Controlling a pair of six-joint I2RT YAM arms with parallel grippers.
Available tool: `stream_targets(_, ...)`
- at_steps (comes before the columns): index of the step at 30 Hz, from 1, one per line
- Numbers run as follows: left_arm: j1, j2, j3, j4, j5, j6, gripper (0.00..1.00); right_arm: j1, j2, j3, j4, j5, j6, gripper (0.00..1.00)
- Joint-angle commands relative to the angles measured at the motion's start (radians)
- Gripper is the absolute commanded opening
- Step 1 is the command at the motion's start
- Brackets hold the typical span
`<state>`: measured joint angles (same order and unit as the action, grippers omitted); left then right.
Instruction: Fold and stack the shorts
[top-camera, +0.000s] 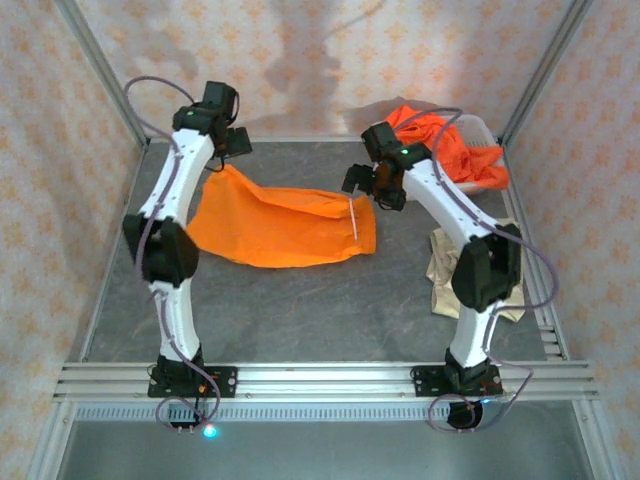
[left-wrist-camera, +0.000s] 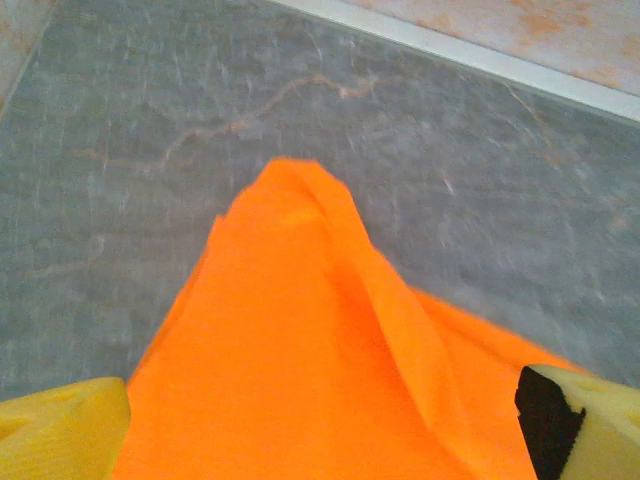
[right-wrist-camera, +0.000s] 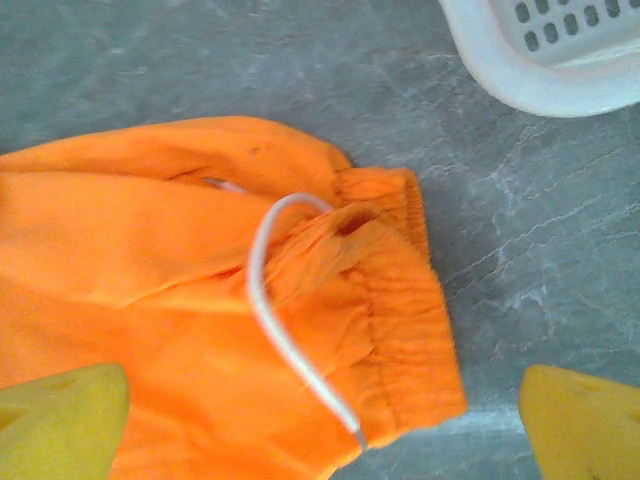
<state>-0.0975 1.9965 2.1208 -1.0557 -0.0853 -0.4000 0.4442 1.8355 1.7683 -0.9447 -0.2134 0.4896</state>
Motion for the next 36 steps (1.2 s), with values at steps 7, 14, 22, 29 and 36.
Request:
stream_targets(7, 0.007, -0.22, -0.485, 0.268, 0.157, -0.099, 1.0, 0.157, -0.015, -0.056, 0.145, -0.219, 0.078, 0.99)
stream_targets(14, 0.009, -0.163, -0.638, 0.355, 0.187, -0.129, 1.0, 0.158, 0.216, 0.031, 0.166, -0.261, 0.101, 0.99)
stream_targets(22, 0.013, -0.169, -0.854, 0.448, 0.156, -0.189, 1.0, 0.04, 0.394, 0.274, 0.1, -0.282, 0.107, 0.99)
stream_targets(29, 0.021, -0.23, -1.048, 0.515, 0.148, -0.24, 1.0, -0.03, 0.513, 0.378, 0.051, -0.294, 0.159, 0.99)
stream_targets(36, 0.035, -0.355, -1.146, 0.54, 0.2, -0.271, 1.0, -0.035, 0.582, 0.432, 0.005, -0.285, 0.157, 0.99)
